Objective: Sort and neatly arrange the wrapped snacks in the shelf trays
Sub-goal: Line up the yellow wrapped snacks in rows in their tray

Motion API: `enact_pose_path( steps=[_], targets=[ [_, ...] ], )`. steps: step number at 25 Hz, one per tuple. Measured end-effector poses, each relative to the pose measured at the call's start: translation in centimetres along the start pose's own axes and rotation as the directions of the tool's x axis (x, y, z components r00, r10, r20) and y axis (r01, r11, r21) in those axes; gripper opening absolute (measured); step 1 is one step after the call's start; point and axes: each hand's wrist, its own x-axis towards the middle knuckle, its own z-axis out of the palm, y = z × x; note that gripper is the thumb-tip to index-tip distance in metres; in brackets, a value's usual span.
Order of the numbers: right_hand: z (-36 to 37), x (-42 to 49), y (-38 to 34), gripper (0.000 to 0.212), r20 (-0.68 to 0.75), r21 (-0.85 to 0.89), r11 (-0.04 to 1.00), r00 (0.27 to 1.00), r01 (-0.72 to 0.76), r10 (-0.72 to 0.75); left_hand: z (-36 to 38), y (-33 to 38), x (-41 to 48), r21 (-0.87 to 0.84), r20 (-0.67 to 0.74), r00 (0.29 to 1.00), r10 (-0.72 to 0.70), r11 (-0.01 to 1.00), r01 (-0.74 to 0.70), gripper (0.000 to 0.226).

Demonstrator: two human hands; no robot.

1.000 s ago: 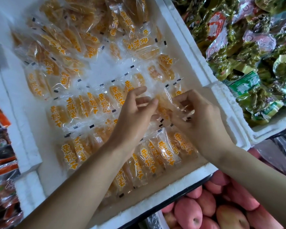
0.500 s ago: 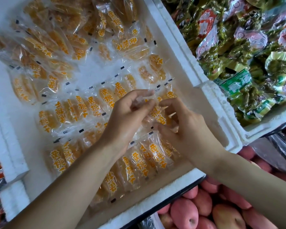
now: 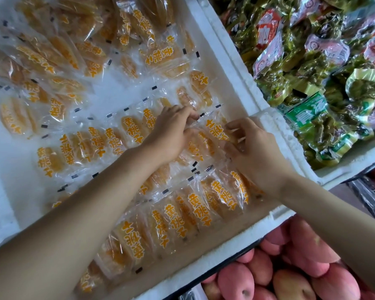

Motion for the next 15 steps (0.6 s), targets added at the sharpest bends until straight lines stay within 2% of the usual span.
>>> enact_pose_path(
  steps=[3, 8, 10, 12, 15],
  targets=[
    [0.3, 0.2, -0.1, 0.03, -0.012, 0.019, 1.0, 1.0, 0.003, -0.003, -0.5, -0.3, -0.6, -0.054, -0.088, 0.996, 0.008, 0.998, -0.013, 0.031],
    [0.9, 0.6, -0.7, 0.024, 0.052, 0.021, 1.0, 0.999, 0.011, -0.012, -0.7, -1.3, -1.2, 0.027, 0.001, 1.0, 0.026, 0.999, -0.026, 0.023],
    [1.0, 0.7, -0.8, 0.017, 0.089, -0.043, 0.999, 0.996, 0.018, -0.014, -0.7, -1.5, -1.0, 0.018, -0.001, 1.0, -0.01, 1.0, 0.01, 0.022],
    [1.1, 1.0, -0.9, 0.019, 0.083, -0.149, 0.987, 0.995, 0.06, -0.048, -0.8, -1.5, -0.7, 0.037, 0.011, 1.0, -0.014, 0.999, 0.014, 0.024],
    [1.2, 1.3, -0.8, 0.025, 0.053, -0.353, 0.921, 0.987, 0.162, -0.153, -0.6, -1.2, -0.2, 0.147, 0.007, 1.0, 0.001, 0.989, -0.002, 0.028]
  ],
)
